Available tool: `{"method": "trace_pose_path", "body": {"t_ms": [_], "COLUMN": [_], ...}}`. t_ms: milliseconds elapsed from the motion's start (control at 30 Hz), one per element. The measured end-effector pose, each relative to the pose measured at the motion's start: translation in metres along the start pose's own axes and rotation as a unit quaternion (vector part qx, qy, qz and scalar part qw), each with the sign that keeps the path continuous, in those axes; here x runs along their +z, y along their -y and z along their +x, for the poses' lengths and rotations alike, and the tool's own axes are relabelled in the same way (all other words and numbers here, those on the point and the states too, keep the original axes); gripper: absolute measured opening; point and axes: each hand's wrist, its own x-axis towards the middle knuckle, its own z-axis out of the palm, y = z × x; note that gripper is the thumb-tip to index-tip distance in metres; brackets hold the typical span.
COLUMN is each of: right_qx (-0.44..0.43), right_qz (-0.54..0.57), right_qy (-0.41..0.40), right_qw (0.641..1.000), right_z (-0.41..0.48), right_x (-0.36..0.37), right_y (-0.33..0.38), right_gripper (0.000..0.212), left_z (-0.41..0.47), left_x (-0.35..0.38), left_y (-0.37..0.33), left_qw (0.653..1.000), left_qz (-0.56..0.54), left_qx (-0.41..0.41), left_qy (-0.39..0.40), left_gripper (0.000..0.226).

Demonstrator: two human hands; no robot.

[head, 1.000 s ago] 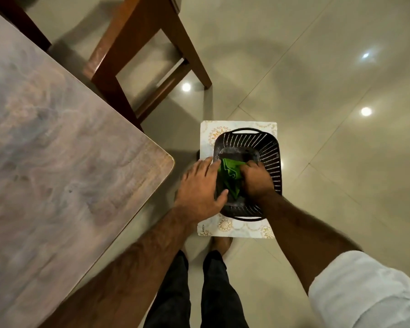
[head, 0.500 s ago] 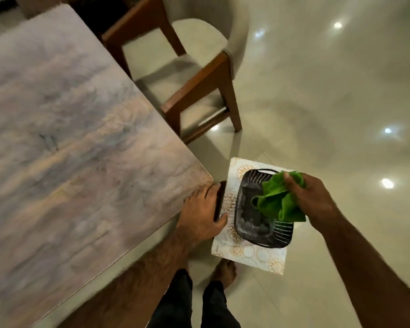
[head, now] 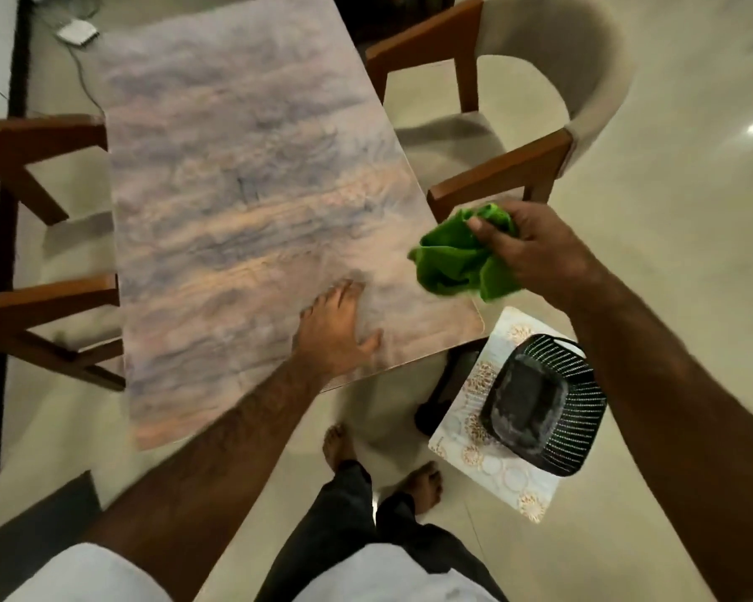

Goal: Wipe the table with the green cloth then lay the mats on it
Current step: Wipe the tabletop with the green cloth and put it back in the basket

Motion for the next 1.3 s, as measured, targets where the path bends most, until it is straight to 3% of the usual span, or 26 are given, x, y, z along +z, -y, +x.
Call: {"method": "trace_pose_path", "body": {"t_ms": [133, 233, 333, 533, 800, 1067, 1300], "right_qx": [-0.041, -0.036, -0.007, -0.004, 0.013, -0.043, 0.06], "right_qz": [-0.074, -0.178, -0.313, -0.444, -0.438, -0.461, -0.465], "right_qy": [0.046, 0.123, 0.175, 0.121, 0.021, 0.001, -0.046], "right_qw": [0.995, 0.976, 0.933, 0.888, 0.899, 0.886, 0.882], "right_z": [0.024, 0.03, 0.035, 0.063, 0.064, 0.047, 0.055], "right_x": [0.059, 0.119, 0.169, 0.216, 0.25, 0.247, 0.206], "right_y": [-0.003, -0.044, -0.098, -0.147, -0.171, -0.191, -0.211], "right_gripper": [0.021, 0.042, 0.065, 0.075, 0.1, 0.087, 0.098], "left_z": [0.015, 0.027, 0.041, 0.074, 0.088, 0.09, 0.09], "left_x": [-0.005, 0.001, 0.012, 0.028, 0.039, 0.039, 0.039], "left_y": [0.034, 0.057, 0.076, 0.108, 0.117, 0.115, 0.12], "left_qw": [1.0, 0.999, 0.996, 0.985, 0.983, 0.983, 0.982], "left_qz": [0.01, 0.023, 0.053, 0.105, 0.07, 0.058, 0.065], "left_qx": [-0.021, -0.026, -0.012, -0.002, -0.035, -0.046, -0.037], "left_qy": [0.013, 0.032, 0.067, 0.14, 0.168, 0.17, 0.174], "left_gripper": [0.093, 0.095, 0.102, 0.129, 0.15, 0.157, 0.159]}}
